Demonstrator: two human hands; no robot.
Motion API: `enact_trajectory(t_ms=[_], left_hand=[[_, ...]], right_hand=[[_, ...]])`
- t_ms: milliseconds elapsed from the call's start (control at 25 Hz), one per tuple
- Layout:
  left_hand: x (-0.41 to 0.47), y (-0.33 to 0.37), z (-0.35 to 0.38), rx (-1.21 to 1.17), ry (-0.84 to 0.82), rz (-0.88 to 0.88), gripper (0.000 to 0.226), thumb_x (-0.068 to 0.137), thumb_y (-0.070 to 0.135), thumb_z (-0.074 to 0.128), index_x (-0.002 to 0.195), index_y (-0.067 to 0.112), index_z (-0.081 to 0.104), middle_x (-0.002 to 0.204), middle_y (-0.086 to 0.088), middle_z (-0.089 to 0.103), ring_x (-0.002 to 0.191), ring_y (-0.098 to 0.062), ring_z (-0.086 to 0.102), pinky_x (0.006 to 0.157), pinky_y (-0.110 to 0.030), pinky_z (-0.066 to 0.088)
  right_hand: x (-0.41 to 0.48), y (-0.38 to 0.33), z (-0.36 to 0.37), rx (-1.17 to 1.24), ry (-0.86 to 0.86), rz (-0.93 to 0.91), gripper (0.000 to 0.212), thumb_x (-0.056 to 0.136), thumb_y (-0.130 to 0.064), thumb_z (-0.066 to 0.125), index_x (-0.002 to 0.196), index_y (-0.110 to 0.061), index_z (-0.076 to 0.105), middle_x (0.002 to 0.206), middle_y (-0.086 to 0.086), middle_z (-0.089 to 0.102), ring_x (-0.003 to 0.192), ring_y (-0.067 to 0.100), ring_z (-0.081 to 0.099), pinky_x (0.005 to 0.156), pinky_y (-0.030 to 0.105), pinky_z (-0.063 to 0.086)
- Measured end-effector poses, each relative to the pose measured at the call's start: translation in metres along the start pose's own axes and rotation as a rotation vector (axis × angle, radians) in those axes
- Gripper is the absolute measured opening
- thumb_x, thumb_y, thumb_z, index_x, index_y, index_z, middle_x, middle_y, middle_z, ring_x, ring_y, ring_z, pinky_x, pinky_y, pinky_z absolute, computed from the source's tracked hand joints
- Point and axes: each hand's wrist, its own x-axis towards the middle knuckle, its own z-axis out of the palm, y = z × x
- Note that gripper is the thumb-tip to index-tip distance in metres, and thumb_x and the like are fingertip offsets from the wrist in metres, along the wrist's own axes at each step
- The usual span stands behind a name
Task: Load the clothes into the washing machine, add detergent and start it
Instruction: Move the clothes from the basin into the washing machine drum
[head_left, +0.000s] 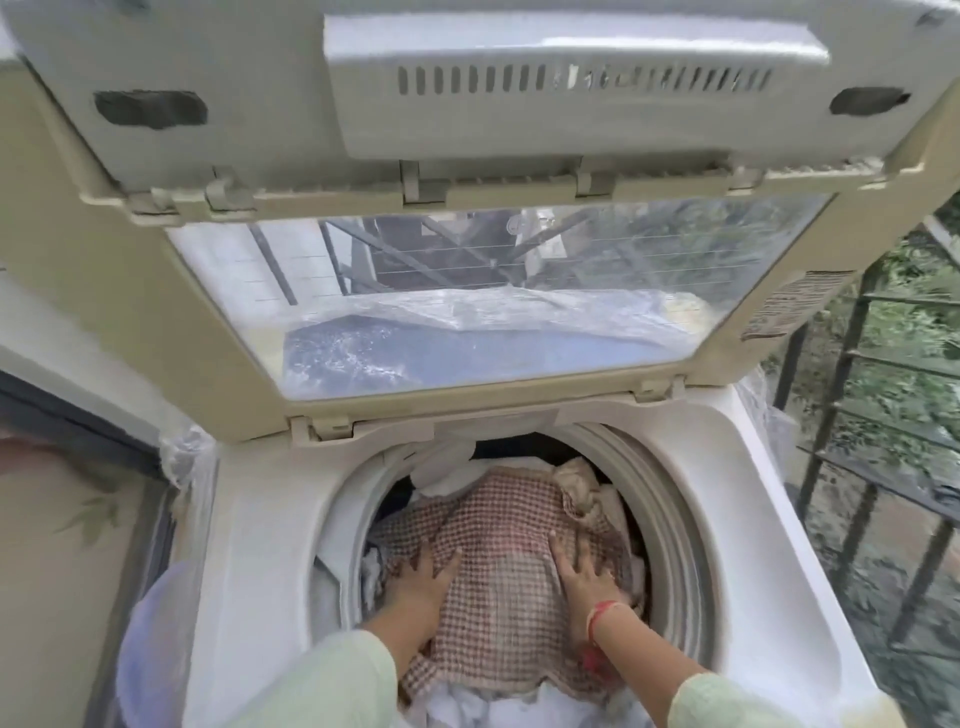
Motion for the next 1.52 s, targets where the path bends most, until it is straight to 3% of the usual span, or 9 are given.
enact_trajectory(t_ms=[280,440,520,600,680,1000,1200,1360,1520], left_hand=[[0.034,0.002,0.006,0.012,-0.004,-0.073,0.105,0.085,0.035,0.062,0.14,0.041,-0.027,0.152,-0.018,-0.027,0.14,-0.046,0.005,0.113,-0.055,0.02],[0.027,0.002,0.007,0.019,-0.055,-0.075,0.12,0.078,0.03,0.073,0.139,0.042,-0.03,0.153,-0.016,-0.026,0.141,-0.043,0.006,0.113,-0.051,0.025],[0.015,-0.002,-0.006,-0.041,-0.078,-0.019,0.121,0.072,0.033,0.078,0.144,0.04,-0.02,0.156,-0.014,-0.011,0.14,-0.039,0.018,0.112,-0.045,0.03],[-0.011,-0.004,-0.028,-0.166,-0.045,0.099,0.092,0.078,0.037,0.07,0.149,0.027,0.013,0.153,-0.011,0.022,0.132,-0.03,0.036,0.108,-0.036,0.037],[-0.049,-0.006,-0.048,-0.379,0.079,0.183,0.065,0.084,0.038,0.062,0.141,0.02,0.037,0.144,-0.004,0.041,0.126,-0.022,0.045,0.105,-0.031,0.039],[-0.226,-0.07,-0.035,-1.011,0.904,0.406,0.027,0.08,0.037,0.066,0.107,0.032,0.063,0.105,0.011,0.067,0.099,-0.005,0.063,0.09,-0.031,0.052],[-0.296,-0.158,0.066,-1.228,1.164,0.144,0.03,0.069,0.052,0.057,0.094,0.039,0.067,0.095,0.012,0.071,0.09,-0.009,0.065,0.082,-0.024,0.051],[-0.303,-0.245,0.161,-1.339,1.1,-0.141,0.015,0.067,0.04,0.064,0.081,0.038,0.069,0.088,0.002,0.073,0.076,-0.008,0.065,0.073,-0.016,0.049],[-0.289,-0.325,0.22,-1.418,0.981,-0.198,0.016,0.081,0.013,0.069,0.082,0.028,0.066,0.085,0.003,0.072,0.078,-0.012,0.064,0.066,-0.007,0.044]], right_hand=[[0.028,-0.012,0.019,-0.103,0.144,0.08,0.088,0.094,-0.001,0.037,0.14,-0.034,-0.03,0.157,0.004,-0.021,0.14,0.037,0.019,0.101,0.067,0.03],[0.019,-0.003,0.016,-0.129,0.056,0.026,0.096,0.091,-0.013,0.049,0.138,-0.033,-0.033,0.155,0.008,-0.024,0.14,0.037,0.02,0.102,0.065,0.03],[0.009,0.005,-0.003,-0.066,-0.048,-0.039,0.104,0.084,-0.023,0.061,0.145,-0.032,-0.022,0.156,0.01,-0.02,0.141,0.041,0.016,0.106,0.058,0.03],[-0.011,0.012,-0.028,0.069,-0.086,-0.149,0.091,0.079,-0.029,0.068,0.15,-0.021,0.012,0.156,0.014,0.015,0.136,0.037,0.032,0.106,0.041,0.036],[-0.042,0.016,-0.043,0.23,0.015,-0.24,0.061,0.081,-0.03,0.066,0.136,-0.013,0.044,0.138,0.009,0.049,0.124,0.026,0.05,0.099,0.03,0.041],[-0.17,-0.083,-0.082,0.578,0.413,-0.723,0.049,0.085,-0.033,0.066,0.13,-0.02,0.052,0.127,0.0,0.059,0.11,0.012,0.059,0.091,0.024,0.049],[-0.223,-0.187,-0.062,0.629,0.35,-1.001,0.033,0.085,-0.031,0.067,0.117,-0.023,0.06,0.108,-0.003,0.066,0.093,0.009,0.066,0.085,0.03,0.054],[-0.245,-0.272,-0.012,0.452,0.213,-1.08,0.031,0.085,-0.029,0.067,0.115,-0.022,0.061,0.11,-0.002,0.066,0.093,0.01,0.065,0.087,0.029,0.053],[-0.241,-0.357,0.032,0.331,0.145,-1.015,0.029,0.086,-0.023,0.064,0.115,-0.019,0.063,0.11,-0.003,0.066,0.094,0.01,0.064,0.088,0.023,0.05]])
